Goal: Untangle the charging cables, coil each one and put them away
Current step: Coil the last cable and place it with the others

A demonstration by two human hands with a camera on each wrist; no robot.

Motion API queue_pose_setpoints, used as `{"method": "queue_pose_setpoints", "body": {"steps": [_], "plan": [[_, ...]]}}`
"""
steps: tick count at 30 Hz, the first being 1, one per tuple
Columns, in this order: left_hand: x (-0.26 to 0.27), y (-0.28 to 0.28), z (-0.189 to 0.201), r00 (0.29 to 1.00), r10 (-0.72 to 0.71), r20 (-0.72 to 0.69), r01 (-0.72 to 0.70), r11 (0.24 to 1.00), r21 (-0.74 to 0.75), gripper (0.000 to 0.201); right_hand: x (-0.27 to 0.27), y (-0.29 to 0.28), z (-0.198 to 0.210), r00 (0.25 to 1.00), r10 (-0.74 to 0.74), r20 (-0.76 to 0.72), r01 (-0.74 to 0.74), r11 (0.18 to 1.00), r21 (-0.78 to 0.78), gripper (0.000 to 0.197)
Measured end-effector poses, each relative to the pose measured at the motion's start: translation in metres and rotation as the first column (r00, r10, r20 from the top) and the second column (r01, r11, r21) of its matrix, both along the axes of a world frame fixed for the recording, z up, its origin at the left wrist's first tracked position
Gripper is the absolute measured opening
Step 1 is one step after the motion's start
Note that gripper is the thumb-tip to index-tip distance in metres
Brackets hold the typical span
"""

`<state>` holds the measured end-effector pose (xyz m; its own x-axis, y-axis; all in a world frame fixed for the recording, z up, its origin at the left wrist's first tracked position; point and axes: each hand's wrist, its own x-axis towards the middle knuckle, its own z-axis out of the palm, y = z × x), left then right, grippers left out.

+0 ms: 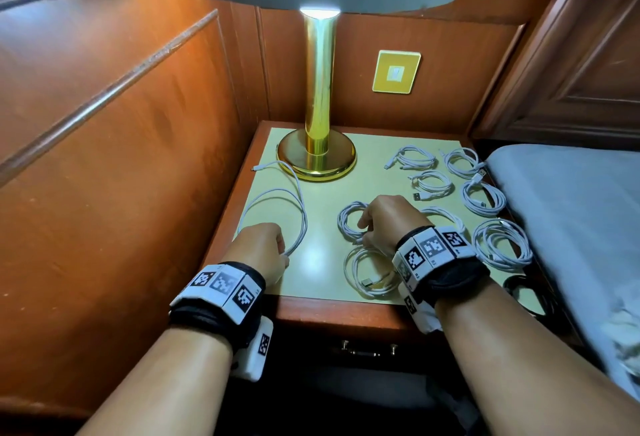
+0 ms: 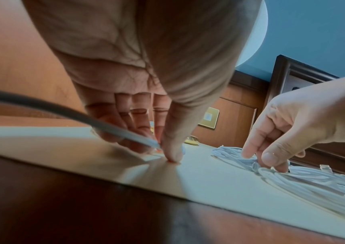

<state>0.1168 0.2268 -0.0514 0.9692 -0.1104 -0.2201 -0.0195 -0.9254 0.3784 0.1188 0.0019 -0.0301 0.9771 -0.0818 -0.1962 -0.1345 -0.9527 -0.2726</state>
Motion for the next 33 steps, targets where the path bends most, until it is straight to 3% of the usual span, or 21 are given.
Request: {"method": "queue_pose_setpoints", "body": {"steps": [11,16,20,24,29,31,33], "plan": [[-0.005,0.001,0.009,0.996,-0.028,0.080,0.032,0.999,-0.044,0.007,-0.001,-0.002,-0.001,1.000,0.028,0.014,-0.028,0.999,0.042,0.024],[-0.012,0.006,0.019,0.976,0.036,0.217,-0.006,0.990,-0.140,0.008,-0.014,0.002,0.013,0.992,0.018,0.122,-0.026,0.998,0.065,0.026],[-0.027,0.011,0.034,0.920,0.121,0.372,-0.020,0.964,-0.264,0.011,-0.038,0.014,0.037,0.972,0.094,0.214,-0.120,0.986,0.113,0.023],[-0.058,0.019,0.055,0.821,0.239,0.518,0.045,0.878,-0.476,0.016,-0.079,0.037,0.050,0.939,0.257,0.228,-0.306,0.928,0.212,0.028],[-0.111,0.016,0.073,0.826,0.343,0.447,0.118,0.670,-0.733,0.018,-0.132,0.063,0.047,0.882,0.471,0.029,-0.437,0.792,0.426,0.071],[-0.131,0.007,0.081,0.846,0.365,0.389,0.123,0.575,-0.809,0.018,-0.149,0.071,0.040,0.863,0.505,0.028,-0.454,0.749,0.482,0.058],[-0.148,0.001,0.086,0.879,0.384,0.283,0.084,0.460,-0.884,0.019,-0.161,0.074,0.039,0.880,0.471,0.065,-0.437,0.748,0.499,0.021]]}}
